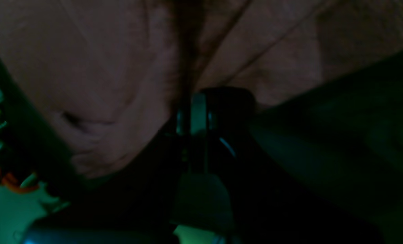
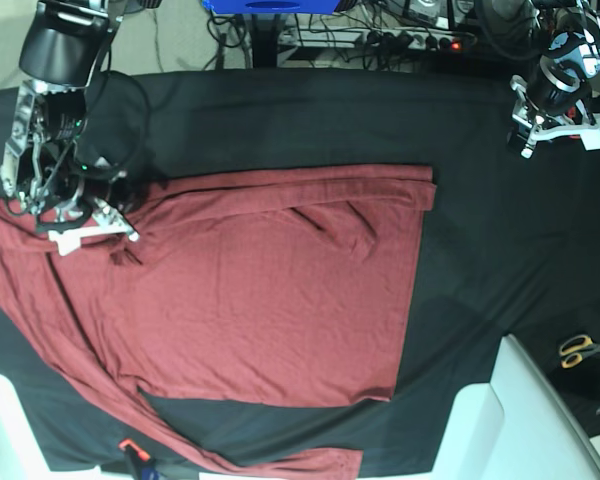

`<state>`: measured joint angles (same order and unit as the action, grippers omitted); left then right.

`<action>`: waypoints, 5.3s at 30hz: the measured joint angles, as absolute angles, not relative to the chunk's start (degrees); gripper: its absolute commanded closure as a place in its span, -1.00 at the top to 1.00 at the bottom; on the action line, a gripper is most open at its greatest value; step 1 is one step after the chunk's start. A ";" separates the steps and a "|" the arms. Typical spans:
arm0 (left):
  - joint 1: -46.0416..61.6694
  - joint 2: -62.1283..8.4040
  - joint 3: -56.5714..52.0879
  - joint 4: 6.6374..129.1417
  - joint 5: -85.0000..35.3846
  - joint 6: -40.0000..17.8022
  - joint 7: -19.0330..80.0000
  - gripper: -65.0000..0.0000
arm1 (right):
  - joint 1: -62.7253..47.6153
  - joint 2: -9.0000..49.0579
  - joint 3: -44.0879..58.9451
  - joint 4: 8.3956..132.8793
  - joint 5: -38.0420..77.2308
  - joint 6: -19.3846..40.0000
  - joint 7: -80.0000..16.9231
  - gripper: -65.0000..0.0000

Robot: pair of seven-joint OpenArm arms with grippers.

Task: Fold the T-shirt properly

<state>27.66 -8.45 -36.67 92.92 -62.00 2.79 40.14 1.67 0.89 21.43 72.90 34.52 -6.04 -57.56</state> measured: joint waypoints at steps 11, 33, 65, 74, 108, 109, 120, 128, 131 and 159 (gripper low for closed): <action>27.70 -8.43 -36.69 92.92 -61.98 2.79 40.14 -1.00 | 6.74 -1.17 21.54 67.09 34.33 -6.28 -56.60 -1.00; 27.79 -8.40 -36.99 92.99 -51.42 2.76 40.47 -1.00 | 9.98 3.40 21.96 80.07 35.29 -1.78 -50.54 -1.00; 25.17 1.96 -33.08 86.48 -52.27 -14.81 40.53 0.96 | 7.07 16.99 61.14 41.41 50.94 27.11 -43.55 0.74; 24.47 2.87 -33.17 86.46 -52.27 -14.63 40.16 0.96 | 11.20 19.22 60.75 30.11 51.66 27.03 -35.62 0.73; 25.76 0.19 -33.01 86.46 -60.25 -14.63 40.14 0.97 | 16.43 20.14 61.17 24.10 43.22 26.44 -30.26 0.18; 25.76 0.32 -33.01 86.46 -60.25 -14.63 40.14 0.97 | 16.45 20.14 61.17 24.10 43.22 26.44 -30.26 0.18; 25.61 0.34 -30.33 86.46 -60.27 -14.66 40.16 0.97 | 16.27 20.14 67.33 24.10 43.05 24.03 -29.93 0.18; 25.63 0.30 -30.57 86.46 -60.25 -14.63 40.14 0.97 | 16.47 20.12 67.55 24.10 43.27 22.61 -29.93 0.17; 25.67 0.25 -30.65 86.46 -60.23 -14.63 40.12 0.97 | 16.47 20.10 67.55 24.10 43.44 22.28 -29.65 0.06; 25.10 0.47 -30.65 86.46 -60.07 -14.63 40.12 0.97 | 16.47 18.90 72.07 24.08 43.03 21.61 -27.40 -0.99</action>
